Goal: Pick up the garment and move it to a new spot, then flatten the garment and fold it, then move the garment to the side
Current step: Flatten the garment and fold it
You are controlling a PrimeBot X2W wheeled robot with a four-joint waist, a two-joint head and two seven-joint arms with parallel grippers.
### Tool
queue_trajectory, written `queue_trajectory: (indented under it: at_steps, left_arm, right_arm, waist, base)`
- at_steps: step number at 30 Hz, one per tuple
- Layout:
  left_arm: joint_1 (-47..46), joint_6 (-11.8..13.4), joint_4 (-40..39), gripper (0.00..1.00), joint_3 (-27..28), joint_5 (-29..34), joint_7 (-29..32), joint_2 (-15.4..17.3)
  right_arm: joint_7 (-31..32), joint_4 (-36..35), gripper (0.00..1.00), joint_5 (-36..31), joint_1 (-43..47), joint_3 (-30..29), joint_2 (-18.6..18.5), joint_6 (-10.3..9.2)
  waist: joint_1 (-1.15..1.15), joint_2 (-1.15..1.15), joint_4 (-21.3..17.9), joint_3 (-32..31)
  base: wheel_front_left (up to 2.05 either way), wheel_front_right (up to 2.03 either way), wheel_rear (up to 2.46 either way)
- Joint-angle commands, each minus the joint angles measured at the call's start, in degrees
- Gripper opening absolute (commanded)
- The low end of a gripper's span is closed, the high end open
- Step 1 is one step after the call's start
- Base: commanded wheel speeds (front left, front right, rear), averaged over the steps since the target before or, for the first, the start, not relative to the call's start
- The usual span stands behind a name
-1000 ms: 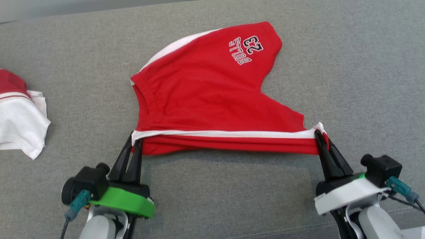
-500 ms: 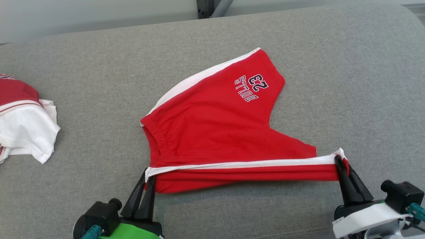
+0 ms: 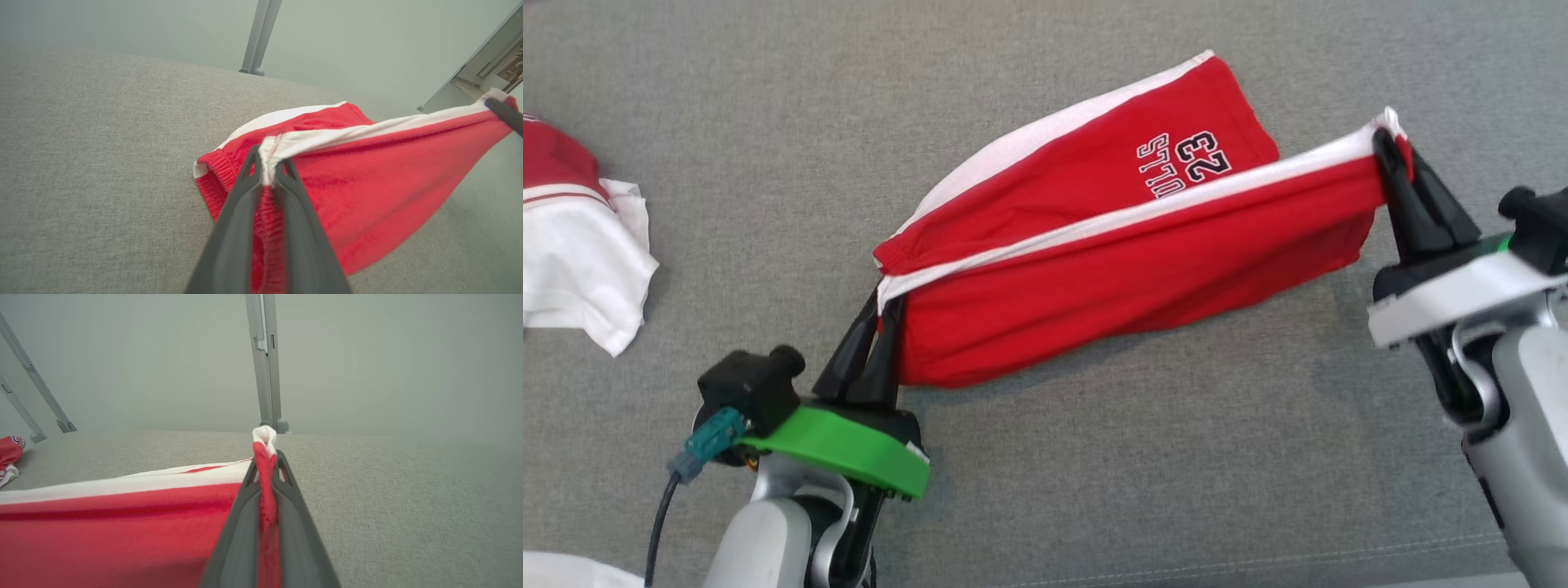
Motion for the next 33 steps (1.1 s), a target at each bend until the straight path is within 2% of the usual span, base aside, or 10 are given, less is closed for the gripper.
queue_trajectory:
  at_steps: [1, 11, 19, 20, 21, 22, 23, 28, 33]
  left_arm:
    - [-1.28, 0.09, 0.54, 0.00, 0.69, -0.01, 0.09, 0.30]
    - [-14.27, -1.13, 10.25, 0.00, -2.40, -2.45, -2.79, -1.05]
    - [-19.73, -1.55, 17.26, 0.00, -5.66, -4.33, -5.33, -1.52]
    - [-20.13, -1.55, 17.96, 0.17, -5.92, -4.89, -5.44, -1.55]
    - [-20.51, -1.60, 18.53, 0.42, -6.06, -5.56, -5.76, -1.56]
    - [-20.80, -1.60, 18.95, 0.91, -6.24, -6.10, -5.98, -1.57]
    - [-21.07, -1.66, 19.29, 1.00, -6.49, -6.53, -6.24, -1.60]
    - [-21.70, -1.04, 19.70, 1.00, -7.19, -5.75, -8.98, -1.65]
    - [-20.25, 0.60, 17.95, 1.00, -5.87, -4.96, -13.40, -1.38]
  right_arm:
    - [-0.24, 0.64, 0.00, 0.61, -1.52, -0.27, -0.60, -0.26]
    - [-1.64, 16.77, 0.00, 3.04, -20.38, 10.07, -4.37, -0.21]
    - [-4.76, 26.92, 0.00, 6.35, -27.30, 15.70, -4.45, -0.20]
    - [-4.94, 28.06, 0.00, 6.66, -27.90, 16.28, -4.15, -0.20]
    - [-5.34, 29.12, 0.00, 6.98, -28.38, 16.71, -3.89, -0.19]
    - [-5.58, 30.16, 0.44, 7.12, -28.71, 16.63, -3.64, -0.20]
    - [-5.81, 31.14, 0.98, 7.27, -29.02, 16.59, -3.30, -0.20]
    - [-6.53, 33.32, 1.00, 6.70, -29.48, 16.84, -2.27, -0.19]
    - [-6.65, 27.97, 1.00, 3.25, -26.40, 11.00, -0.80, -0.19]
  waist:
    - [0.00, 0.00, 3.52, 4.51]
    - [0.00, 0.00, 9.69, 11.93]
    - [0.00, 0.00, 10.70, 12.87]
    - [0.00, 0.00, 10.57, 12.88]
    - [0.00, 0.00, 10.45, 12.87]
    - [0.00, 0.00, 10.28, 12.83]
    - [0.00, 0.00, 10.13, 12.79]
    - [0.00, 0.00, 9.37, 12.04]
    - [0.00, 0.00, 7.79, 10.34]
  base:
    - [0.00, 0.00, 0.00]
    - [0.00, 0.00, 0.00]
    - [0.00, 0.00, 0.00]
    - [0.00, 0.00, 0.00]
    - [0.00, 0.00, 0.00]
    - [0.00, 0.00, 0.00]
    - [0.00, 0.00, 0.00]
    - [0.00, 0.00, 0.00]
    - [0.00, 0.00, 0.00]
